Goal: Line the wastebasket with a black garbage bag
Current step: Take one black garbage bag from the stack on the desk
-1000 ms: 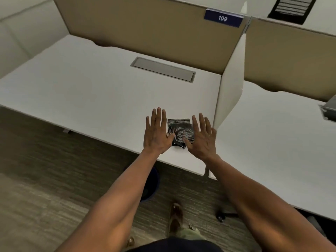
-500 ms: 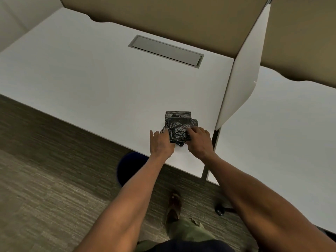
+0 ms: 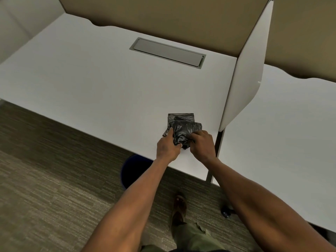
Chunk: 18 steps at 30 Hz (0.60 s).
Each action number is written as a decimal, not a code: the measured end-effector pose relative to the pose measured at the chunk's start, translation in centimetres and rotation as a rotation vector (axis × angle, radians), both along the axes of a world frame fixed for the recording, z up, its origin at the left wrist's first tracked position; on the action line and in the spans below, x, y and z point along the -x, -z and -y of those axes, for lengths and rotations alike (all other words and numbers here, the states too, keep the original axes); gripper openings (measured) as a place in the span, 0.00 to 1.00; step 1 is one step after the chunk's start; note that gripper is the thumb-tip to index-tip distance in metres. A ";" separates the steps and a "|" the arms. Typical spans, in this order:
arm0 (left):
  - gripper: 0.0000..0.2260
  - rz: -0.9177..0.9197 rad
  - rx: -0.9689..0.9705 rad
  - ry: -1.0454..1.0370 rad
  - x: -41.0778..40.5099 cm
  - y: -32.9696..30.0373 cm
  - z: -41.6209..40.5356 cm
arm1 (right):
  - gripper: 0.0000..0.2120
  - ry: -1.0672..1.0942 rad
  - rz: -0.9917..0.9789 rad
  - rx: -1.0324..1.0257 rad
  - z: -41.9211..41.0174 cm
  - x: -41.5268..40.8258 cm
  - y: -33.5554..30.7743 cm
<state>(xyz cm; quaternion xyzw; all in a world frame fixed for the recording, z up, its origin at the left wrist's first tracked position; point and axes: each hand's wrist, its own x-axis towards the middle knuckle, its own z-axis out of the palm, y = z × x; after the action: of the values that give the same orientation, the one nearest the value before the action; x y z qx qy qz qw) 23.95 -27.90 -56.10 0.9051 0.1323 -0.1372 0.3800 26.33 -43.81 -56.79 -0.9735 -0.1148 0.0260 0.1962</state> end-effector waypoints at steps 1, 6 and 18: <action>0.36 0.015 0.027 -0.019 0.2 0.0 0.0 | 0.10 0.014 0.020 -0.040 -0.1 0.1 -0.1; 0.28 0.103 0.212 -0.161 1.2 -1.5 -0.8 | 0.08 0.105 0.011 -0.335 -1.3 1.1 -1.7; 0.19 0.265 0.607 -0.392 7.9 -7.7 -7.5 | 0.04 0.282 -0.061 -0.780 -5.4 6.9 -8.9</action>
<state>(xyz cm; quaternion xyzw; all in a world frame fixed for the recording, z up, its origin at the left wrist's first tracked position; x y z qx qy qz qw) 16.03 -20.43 -48.42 0.7190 0.2062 0.0232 0.6633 19.43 -38.45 -47.91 -0.8311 0.0243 -0.0179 0.5552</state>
